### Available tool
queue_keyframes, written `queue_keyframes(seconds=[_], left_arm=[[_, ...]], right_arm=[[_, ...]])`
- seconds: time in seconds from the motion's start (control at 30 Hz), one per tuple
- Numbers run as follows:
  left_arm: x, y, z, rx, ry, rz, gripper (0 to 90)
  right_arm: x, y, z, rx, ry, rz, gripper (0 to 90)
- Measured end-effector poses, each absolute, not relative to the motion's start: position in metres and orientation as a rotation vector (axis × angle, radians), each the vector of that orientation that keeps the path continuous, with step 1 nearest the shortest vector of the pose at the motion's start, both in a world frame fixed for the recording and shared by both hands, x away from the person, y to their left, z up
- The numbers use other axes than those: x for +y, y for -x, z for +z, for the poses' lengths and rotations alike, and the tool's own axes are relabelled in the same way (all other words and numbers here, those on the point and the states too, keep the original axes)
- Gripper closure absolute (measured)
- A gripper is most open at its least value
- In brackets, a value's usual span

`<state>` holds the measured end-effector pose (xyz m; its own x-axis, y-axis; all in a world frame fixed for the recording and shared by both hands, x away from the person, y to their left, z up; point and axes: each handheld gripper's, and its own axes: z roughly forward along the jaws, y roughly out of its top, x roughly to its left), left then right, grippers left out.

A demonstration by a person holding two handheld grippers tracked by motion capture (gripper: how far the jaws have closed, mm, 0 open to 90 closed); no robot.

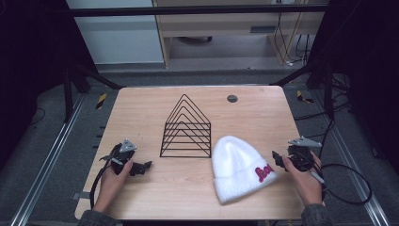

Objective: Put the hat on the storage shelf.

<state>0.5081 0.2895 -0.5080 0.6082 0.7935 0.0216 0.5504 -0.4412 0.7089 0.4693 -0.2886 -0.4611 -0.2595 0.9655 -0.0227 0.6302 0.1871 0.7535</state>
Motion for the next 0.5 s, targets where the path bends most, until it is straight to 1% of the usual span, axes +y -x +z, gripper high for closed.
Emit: queue_keyframes(seconds=[0.03,0.1,0.17,0.2,0.23,0.37,0.4,0.5], left_arm=[[0.29,-0.508,-0.508,1.054,-2.16,0.466,0.0],[0.29,-0.508,-0.508,1.053,-2.16,0.466,0.0],[0.29,-0.508,-0.508,1.054,-2.161,0.465,0.0],[0.29,-0.508,-0.508,1.054,-2.161,0.467,0.0],[0.29,-0.508,-0.508,1.054,-2.161,0.467,0.0],[0.29,-0.508,-0.508,1.054,-2.161,0.466,0.0],[0.29,-0.508,-0.508,1.054,-2.161,0.466,0.0],[0.29,-0.508,-0.508,1.054,-2.161,0.466,0.0]], right_arm=[[-0.289,-0.469,-0.461,1.964,-1.49,0.873,31.7],[-0.274,-0.472,-0.44,2.005,-1.438,0.883,32.2],[-0.269,-0.474,-0.435,2.023,-1.422,0.891,32.1],[-0.257,-0.479,-0.426,2.071,-1.394,0.902,31.1],[-0.257,-0.479,-0.426,2.071,-1.394,0.902,31.1],[-0.226,-0.494,-0.412,2.155,-1.323,0.893,32.0],[-0.226,-0.494,-0.412,2.155,-1.323,0.893,32.0],[-0.209,-0.503,-0.407,2.204,-1.274,0.882,33.0]])
